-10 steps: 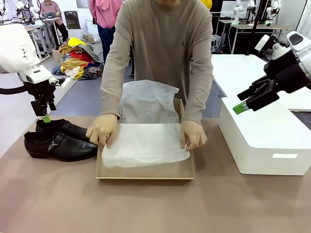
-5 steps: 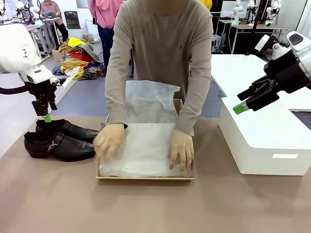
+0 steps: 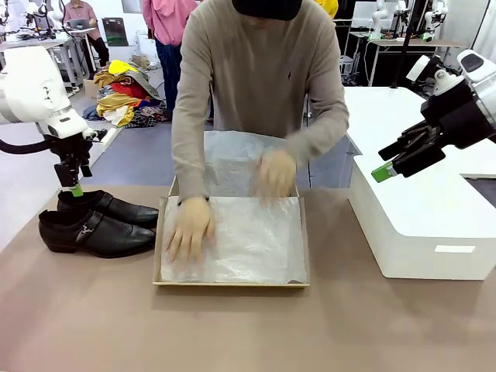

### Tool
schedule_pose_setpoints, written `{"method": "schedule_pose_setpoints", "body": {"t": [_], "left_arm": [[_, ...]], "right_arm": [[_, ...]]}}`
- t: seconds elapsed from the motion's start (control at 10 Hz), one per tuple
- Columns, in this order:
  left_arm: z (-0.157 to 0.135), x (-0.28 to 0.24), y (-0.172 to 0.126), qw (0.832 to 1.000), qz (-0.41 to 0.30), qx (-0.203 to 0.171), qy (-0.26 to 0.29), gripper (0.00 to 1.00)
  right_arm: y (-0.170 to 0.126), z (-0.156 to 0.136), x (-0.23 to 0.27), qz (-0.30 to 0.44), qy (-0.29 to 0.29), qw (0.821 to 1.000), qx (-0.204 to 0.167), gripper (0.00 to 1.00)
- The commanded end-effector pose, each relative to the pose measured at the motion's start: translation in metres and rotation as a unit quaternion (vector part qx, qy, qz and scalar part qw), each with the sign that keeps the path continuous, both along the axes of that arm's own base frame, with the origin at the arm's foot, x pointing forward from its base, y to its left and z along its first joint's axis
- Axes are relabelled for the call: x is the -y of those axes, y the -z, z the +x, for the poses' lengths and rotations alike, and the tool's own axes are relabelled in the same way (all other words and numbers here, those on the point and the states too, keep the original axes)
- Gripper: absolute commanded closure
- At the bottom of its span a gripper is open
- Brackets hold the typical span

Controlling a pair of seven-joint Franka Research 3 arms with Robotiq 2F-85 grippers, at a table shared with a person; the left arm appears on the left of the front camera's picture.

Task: Pack the shoes into the box.
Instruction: Place one shoe of the Shoes into the Shoes Box.

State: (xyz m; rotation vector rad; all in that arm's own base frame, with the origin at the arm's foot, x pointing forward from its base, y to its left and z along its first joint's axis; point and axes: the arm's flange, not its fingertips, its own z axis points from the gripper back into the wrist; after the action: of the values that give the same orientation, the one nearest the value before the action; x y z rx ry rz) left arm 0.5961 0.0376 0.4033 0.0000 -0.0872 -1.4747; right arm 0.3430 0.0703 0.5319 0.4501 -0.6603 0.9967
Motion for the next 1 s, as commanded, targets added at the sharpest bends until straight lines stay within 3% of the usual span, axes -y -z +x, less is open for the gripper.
{"method": "schedule_pose_setpoints", "body": {"t": [0.0, 0.4, 0.9], "left_arm": [[0.012, -0.006, 0.005, 1.0, 0.013, 0.007, 0.013, 0.0], [0.021, -0.009, 0.018, 1.0, 0.012, 0.0, 0.006, 0.0], [0.03, -0.008, 0.04, 0.999, 0.003, -0.048, 0.01, 0.0]], "right_arm": [[0.0, 0.001, 0.0, 0.008, -0.006, 1.0, 0.002, 0.0], [0.0, 0.001, 0.0, 0.008, -0.006, 1.0, 0.002, 0.0], [0.0, 0.001, 0.0, 0.008, -0.006, 1.0, 0.002, 0.0]]}}
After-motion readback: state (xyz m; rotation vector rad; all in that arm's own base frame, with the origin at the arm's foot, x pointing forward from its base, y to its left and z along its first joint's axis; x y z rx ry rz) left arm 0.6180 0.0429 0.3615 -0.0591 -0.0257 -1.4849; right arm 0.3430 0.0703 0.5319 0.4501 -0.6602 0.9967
